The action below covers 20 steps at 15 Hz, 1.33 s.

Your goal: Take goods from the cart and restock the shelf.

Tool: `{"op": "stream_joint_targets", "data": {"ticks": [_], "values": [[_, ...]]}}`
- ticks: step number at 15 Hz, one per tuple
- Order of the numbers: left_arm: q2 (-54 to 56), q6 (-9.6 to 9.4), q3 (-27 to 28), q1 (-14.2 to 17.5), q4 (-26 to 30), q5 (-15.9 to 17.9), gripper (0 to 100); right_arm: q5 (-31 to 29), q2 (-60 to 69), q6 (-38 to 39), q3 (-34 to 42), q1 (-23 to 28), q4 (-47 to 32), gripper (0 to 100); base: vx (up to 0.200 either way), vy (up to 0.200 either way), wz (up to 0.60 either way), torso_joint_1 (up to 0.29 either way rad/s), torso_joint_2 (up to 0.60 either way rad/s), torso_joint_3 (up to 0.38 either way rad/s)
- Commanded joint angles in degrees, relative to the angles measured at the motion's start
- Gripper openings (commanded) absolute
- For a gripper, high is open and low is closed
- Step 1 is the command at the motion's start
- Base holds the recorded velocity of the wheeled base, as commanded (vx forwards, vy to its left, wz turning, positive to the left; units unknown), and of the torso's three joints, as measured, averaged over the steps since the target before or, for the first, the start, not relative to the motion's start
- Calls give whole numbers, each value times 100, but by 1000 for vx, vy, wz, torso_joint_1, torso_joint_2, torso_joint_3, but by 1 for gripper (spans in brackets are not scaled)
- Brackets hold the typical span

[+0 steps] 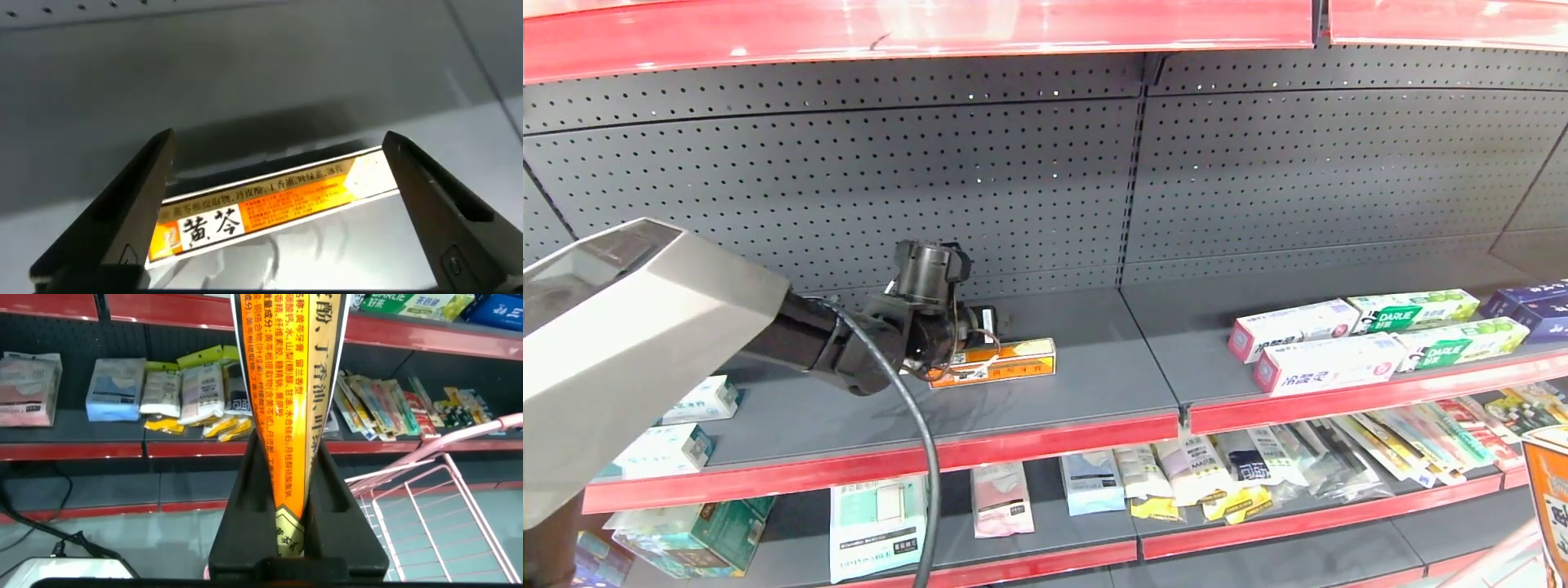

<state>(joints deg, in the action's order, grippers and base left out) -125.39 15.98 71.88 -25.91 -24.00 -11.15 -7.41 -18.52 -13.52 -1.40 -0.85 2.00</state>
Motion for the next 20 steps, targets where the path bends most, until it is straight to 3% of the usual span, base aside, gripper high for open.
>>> {"op": "stream_joint_targets", "data": {"ticks": [1,3,11,16,20], "values": [[-205,1,204,-2,80,-1,100,-6,6,-2,0,-3,2,0,0,0,0,0,0,0],[-565,-7,661,-29,124,-18,100,-6,41,-2,8,-3,2,0,0,0,0,0,0,0],[-882,-60,1215,-275,590,-36,100,-6,50,-2,0,-3,2,0,0,0,0,0,0,0],[-1049,-210,1197,-266,599,-141,100,-6,59,-2,8,-3,2,0,0,0,0,0,0,0],[-1145,-174,1215,-266,599,-212,100,-6,50,-2,8,-3,2,0,0,0,0,0,0,0]]}}
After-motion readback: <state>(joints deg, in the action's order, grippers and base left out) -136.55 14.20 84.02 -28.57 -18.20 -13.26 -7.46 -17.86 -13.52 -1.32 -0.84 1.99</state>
